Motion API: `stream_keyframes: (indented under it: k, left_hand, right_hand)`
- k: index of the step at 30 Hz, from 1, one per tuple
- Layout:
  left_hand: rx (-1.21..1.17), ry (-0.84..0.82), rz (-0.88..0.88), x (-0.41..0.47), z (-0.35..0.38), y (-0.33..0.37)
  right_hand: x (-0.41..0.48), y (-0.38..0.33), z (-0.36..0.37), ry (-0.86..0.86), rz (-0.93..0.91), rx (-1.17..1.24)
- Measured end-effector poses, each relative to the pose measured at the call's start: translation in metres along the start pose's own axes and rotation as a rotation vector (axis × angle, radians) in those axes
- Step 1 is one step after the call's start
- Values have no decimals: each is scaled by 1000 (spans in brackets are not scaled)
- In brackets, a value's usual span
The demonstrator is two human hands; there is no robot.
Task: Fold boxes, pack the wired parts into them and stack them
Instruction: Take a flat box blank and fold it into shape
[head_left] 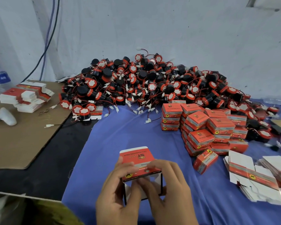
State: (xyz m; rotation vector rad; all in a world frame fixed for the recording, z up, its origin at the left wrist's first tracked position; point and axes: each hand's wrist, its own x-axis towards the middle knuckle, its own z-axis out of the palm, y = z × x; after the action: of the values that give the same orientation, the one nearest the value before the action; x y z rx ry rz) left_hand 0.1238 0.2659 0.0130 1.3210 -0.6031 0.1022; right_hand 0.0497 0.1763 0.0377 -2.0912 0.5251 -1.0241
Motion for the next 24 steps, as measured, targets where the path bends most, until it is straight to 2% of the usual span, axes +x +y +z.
stream_keyframes:
  k: [3, 5, 11, 13, 16, 19, 24]
  left_hand:
    - [64, -42, 25, 3, 1, -2]
    - [54, -30, -23, 3, 2, 0]
    - [41, 21, -135, 13, -5, 14]
    - [84, 18, -88, 14, -6, 17]
    - [227, 5, 99, 13, -4, 23]
    - [324, 1, 248, 9, -3, 27]
    - [341, -7, 230, 1, 0, 30]
  right_hand:
    - [2, -1, 4, 56, -14, -111]
    - [2, -3, 4, 77, 57, -43]
    - [3, -12, -8, 15, 477, 560]
    - [4, -11, -6, 10, 535, 566]
    - [4, -14, 2, 29, 637, 667]
    - [3, -18, 6, 100, 610, 651]
    - [-3, -17, 14, 179, 535, 544]
